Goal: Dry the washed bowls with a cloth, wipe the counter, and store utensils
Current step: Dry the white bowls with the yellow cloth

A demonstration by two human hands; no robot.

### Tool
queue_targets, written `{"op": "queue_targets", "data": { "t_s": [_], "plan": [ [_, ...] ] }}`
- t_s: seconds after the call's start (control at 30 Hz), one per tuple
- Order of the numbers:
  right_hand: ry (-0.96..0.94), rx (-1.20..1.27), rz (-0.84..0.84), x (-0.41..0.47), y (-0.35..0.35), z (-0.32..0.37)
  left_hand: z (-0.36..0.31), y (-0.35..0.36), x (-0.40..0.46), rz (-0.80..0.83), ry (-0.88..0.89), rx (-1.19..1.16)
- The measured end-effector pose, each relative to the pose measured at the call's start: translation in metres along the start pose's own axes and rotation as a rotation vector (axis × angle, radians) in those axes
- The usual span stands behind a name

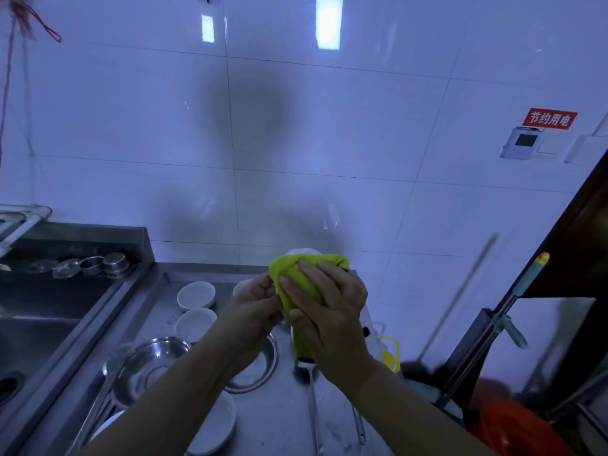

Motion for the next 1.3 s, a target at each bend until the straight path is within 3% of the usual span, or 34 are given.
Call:
{"op": "queue_targets", "data": {
  "t_s": [0.2, 0.33, 0.4, 0.6, 0.67, 0.83, 0.9, 1.07, 1.3],
  "plan": [
    [0.21, 0.256, 0.051, 0.025, 0.005, -0.033, 0.001, 0.005, -0.004, -0.003, 0.01, 0.108],
    [0.642, 0.602, -0.002, 0.013, 0.01, -0.073, -0.002, -0.001, -0.008, -0.011, 0.024, 0.163],
    [0.709, 0.634, -0.026, 0.009, 0.007, -0.078, -0.005, -0.001, -0.009, 0.0, 0.033, 0.151],
    [0.177, 0.109, -0.011, 0.031, -0.002, -0.021, -0.01, 0.008, -0.005, 0.015, 0.029, 0.12],
    [0.174, 0.106, -0.004, 0.034, -0.002, -0.024, -0.011, 0.009, -0.003, 0.021, 0.017, 0.106],
    [0.437, 0.437, -0.08, 0.028, -0.006, -0.061, -0.012, -0.002, -0.003, -0.039, 0.004, 0.013],
    [0.48, 0.403, -0.087, 0.02, -0.008, -0.067, -0.012, -0.008, -0.003, -0.058, 0.005, -0.051],
    [0.274, 0.019, -0.048, 0.019, -0.016, -0.046, -0.018, -0.017, 0.003, -0.131, 0.029, -0.155],
    [-0.015, 0.011, -0.049, 0.016, -0.019, -0.013, -0.035, -0.02, 0.004, -0.195, 0.037, -0.14]
  ]
}}
Point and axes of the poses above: each hand's wrist, its own x-axis towards the middle knuckle, its own y-axis out of the palm, z = x × y, the point moved 8 cm from there along x, towards the middle knuckle, and after that the axes turned 8 degrees about -y, right-handed, at the moved point
